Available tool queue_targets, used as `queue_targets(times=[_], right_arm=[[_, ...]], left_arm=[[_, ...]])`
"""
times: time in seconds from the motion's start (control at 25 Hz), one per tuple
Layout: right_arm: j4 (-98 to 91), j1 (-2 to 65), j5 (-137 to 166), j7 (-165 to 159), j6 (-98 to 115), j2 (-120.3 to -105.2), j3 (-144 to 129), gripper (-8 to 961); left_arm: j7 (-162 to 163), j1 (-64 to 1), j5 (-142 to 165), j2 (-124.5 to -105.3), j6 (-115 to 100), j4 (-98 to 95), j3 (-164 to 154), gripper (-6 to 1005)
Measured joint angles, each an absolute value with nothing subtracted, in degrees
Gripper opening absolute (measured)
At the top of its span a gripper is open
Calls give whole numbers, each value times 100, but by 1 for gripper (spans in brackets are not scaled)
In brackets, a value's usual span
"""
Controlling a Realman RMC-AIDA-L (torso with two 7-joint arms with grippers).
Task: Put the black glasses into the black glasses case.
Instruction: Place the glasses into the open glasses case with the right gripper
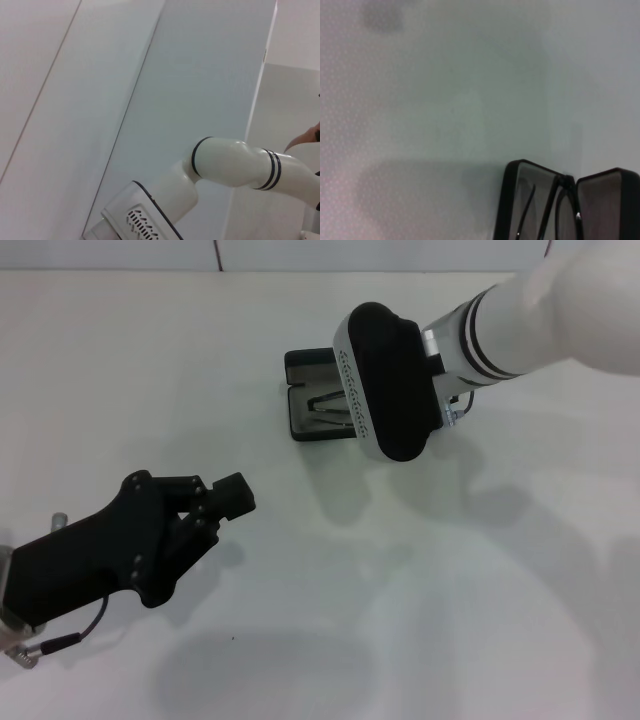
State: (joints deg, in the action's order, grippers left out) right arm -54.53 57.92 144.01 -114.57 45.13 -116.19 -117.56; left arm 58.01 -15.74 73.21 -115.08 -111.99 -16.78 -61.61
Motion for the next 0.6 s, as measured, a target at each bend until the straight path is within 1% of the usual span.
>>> queue_targets(times=[0.6], right_arm=[[-4926, 5849, 14217, -11458, 3670, -11619, -12051, 160]], left_arm=[[5800, -1573, 7313, -11515, -11180, -1670, -6161, 40]])
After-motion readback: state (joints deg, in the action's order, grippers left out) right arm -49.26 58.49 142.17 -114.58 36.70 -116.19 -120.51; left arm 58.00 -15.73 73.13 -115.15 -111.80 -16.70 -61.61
